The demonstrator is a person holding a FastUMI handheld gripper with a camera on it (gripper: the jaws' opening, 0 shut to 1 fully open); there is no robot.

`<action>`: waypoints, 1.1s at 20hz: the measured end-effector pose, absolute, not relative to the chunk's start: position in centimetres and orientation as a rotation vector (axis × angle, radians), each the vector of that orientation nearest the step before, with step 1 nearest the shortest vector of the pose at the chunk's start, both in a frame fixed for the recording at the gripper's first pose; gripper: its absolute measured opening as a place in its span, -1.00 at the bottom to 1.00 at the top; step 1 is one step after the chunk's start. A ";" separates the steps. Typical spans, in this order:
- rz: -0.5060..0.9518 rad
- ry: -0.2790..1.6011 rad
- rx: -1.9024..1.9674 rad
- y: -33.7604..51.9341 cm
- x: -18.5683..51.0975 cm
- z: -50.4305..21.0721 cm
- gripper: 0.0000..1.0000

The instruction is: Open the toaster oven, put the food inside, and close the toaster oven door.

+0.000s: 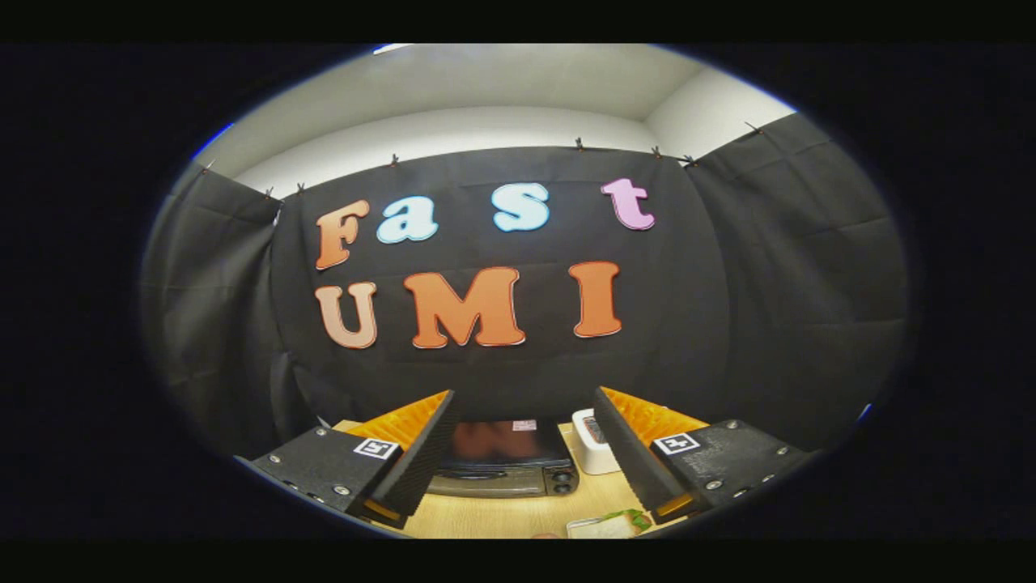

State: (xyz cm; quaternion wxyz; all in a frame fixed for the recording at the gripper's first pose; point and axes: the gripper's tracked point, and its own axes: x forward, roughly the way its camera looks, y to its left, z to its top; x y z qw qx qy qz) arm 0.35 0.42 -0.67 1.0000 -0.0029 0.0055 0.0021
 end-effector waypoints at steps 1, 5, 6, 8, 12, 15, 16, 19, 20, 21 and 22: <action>0.006 0.016 -0.006 0.5 0.4 -0.8 0.97; 0.000 0.025 -0.009 0.5 0.7 -1.4 0.97; -0.005 0.027 -0.012 0.4 0.9 -1.6 0.97; -0.008 0.032 -0.014 0.6 1.2 -2.1 0.97; -0.003 0.059 -0.029 1.9 2.9 -4.6 0.97; 0.008 0.094 -0.065 3.3 4.7 -7.2 0.97; 0.014 0.113 -0.070 3.9 5.3 -8.2 0.97; 0.033 0.148 -0.083 5.5 7.5 -11.4 0.97; 0.033 0.168 -0.091 5.9 8.4 -12.7 0.97; 0.034 0.195 -0.104 6.3 9.2 -14.3 0.97; 0.034 0.227 -0.117 6.7 9.9 -16.0 0.98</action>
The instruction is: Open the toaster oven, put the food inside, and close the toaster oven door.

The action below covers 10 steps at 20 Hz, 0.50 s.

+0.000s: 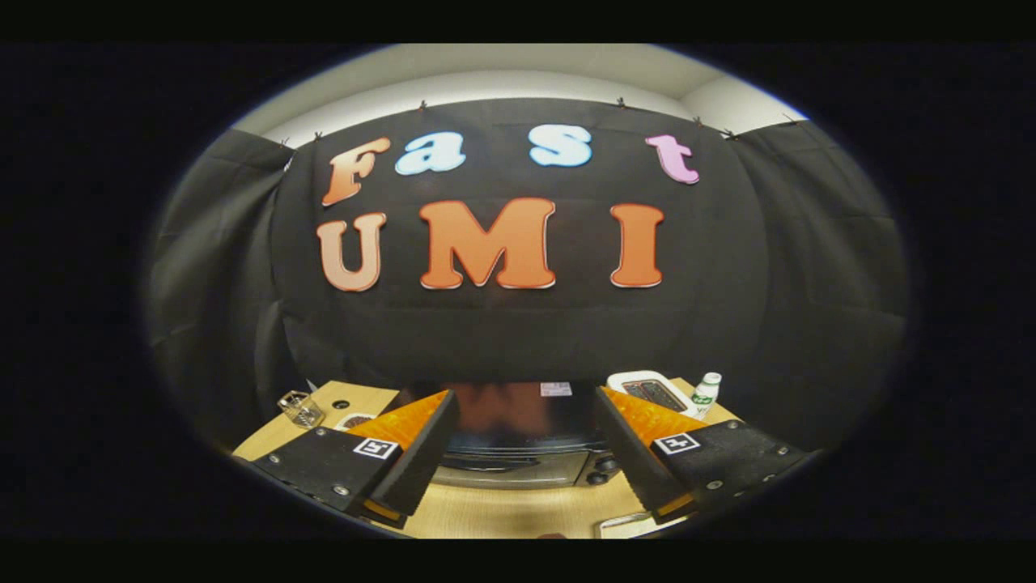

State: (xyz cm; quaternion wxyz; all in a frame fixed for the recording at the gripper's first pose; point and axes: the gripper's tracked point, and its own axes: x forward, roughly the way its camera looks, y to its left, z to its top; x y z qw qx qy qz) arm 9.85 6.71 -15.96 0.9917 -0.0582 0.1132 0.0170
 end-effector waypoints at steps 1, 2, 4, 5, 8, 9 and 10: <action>0.039 0.252 -0.126 7.1 10.4 -17.5 0.98; 0.044 0.276 -0.134 7.6 10.8 -18.7 0.98; 0.056 0.316 -0.139 8.4 11.8 -21.1 0.98; 0.056 0.341 -0.141 8.7 12.3 -22.3 0.98; 0.050 0.383 -0.150 9.2 13.4 -24.5 0.98; 0.044 0.392 -0.155 9.2 13.8 -25.1 0.99; 0.040 0.399 -0.160 9.2 14.1 -25.6 0.99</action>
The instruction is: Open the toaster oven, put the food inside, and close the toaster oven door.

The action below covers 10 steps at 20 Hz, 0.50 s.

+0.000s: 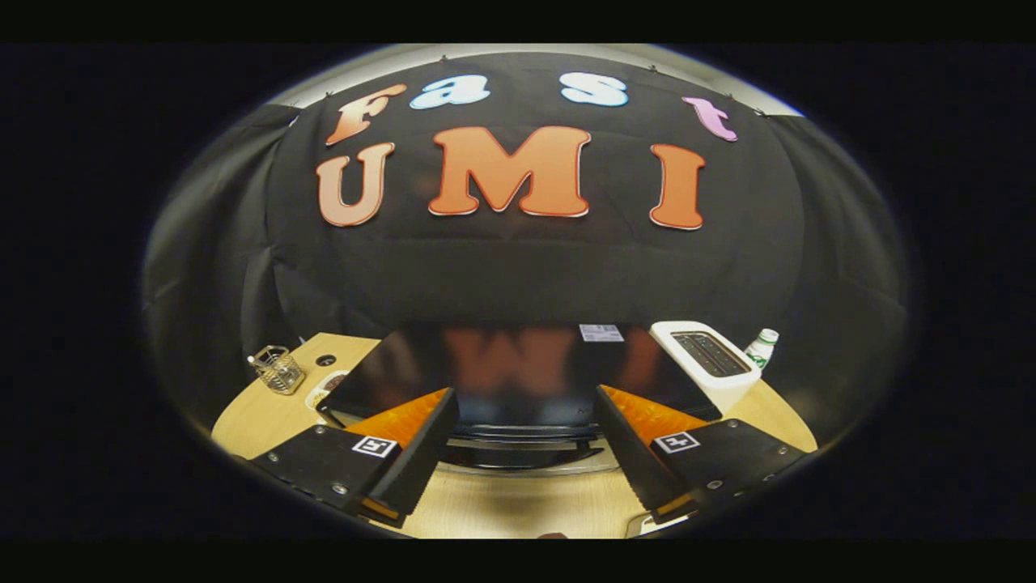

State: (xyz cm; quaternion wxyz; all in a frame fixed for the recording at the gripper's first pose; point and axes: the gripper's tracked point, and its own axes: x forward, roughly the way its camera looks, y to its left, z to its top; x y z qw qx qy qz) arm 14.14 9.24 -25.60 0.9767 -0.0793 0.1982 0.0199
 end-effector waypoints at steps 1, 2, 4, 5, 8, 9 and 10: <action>0.035 0.412 -0.161 9.3 14.4 -26.1 0.99; 0.031 0.428 -0.160 9.2 14.5 -26.8 0.99; 0.026 0.429 -0.126 9.4 14.6 -26.8 0.99; 0.022 0.445 -0.122 9.4 14.3 -26.9 0.98; 0.038 0.452 -0.137 10.0 13.4 -26.9 0.99; 0.040 0.458 -0.134 10.0 13.1 -26.8 0.99; 0.037 0.464 -0.132 10.0 12.9 -26.8 0.99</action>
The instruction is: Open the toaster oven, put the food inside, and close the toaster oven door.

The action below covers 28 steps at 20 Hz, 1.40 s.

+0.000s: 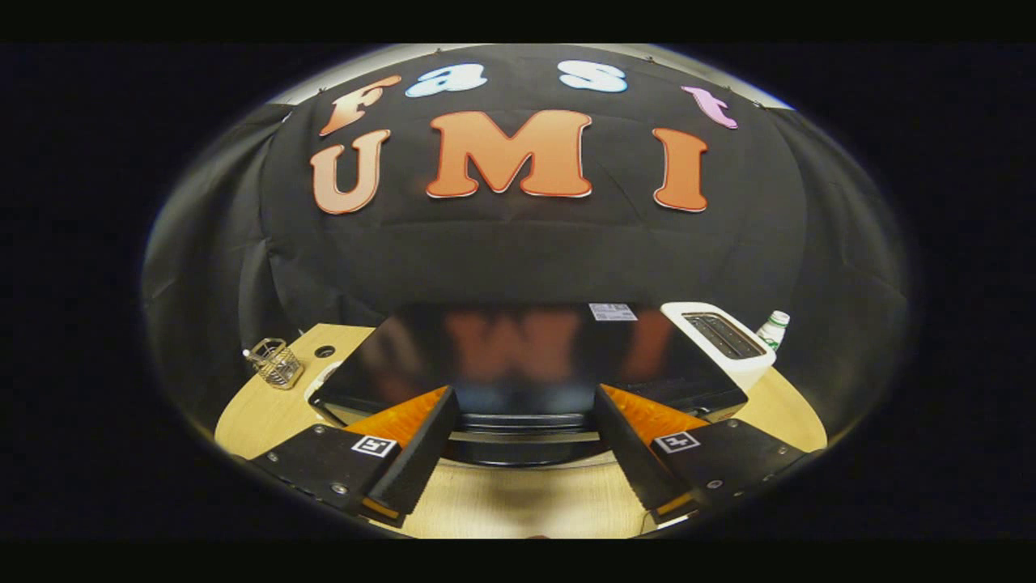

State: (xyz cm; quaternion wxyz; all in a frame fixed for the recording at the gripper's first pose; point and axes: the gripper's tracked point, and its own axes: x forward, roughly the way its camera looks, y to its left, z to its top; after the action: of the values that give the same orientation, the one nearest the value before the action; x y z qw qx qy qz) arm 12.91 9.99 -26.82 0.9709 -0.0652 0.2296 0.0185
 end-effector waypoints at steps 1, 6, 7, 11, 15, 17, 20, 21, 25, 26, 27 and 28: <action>0.034 0.469 -0.129 10.0 12.6 -26.8 0.99; 0.016 0.485 -0.125 9.9 12.9 -26.8 0.98; 0.018 0.500 -0.124 9.9 12.8 -26.9 0.98; 0.019 0.554 -0.132 10.0 10.6 -27.1 0.99; 0.014 0.581 -0.123 9.7 9.2 -27.3 0.98; 0.016 0.617 -0.123 9.6 7.8 -27.6 0.99; 0.013 0.661 -0.125 9.3 5.4 -28.0 0.99; 0.013 0.678 -0.126 9.1 4.6 -28.3 0.99; 0.016 0.730 -0.139 8.7 1.5 -29.4 0.99; 0.017 0.741 -0.142 8.6 0.9 -29.7 0.99; 0.015 0.755 -0.143 8.4 0.3 -30.0 0.99; 0.013 0.772 -0.142 8.4 0.0 -30.6 0.99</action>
State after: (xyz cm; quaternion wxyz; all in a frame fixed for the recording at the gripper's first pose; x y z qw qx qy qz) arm 0.03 8.35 -30.56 0.9239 -0.0693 0.3763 0.0065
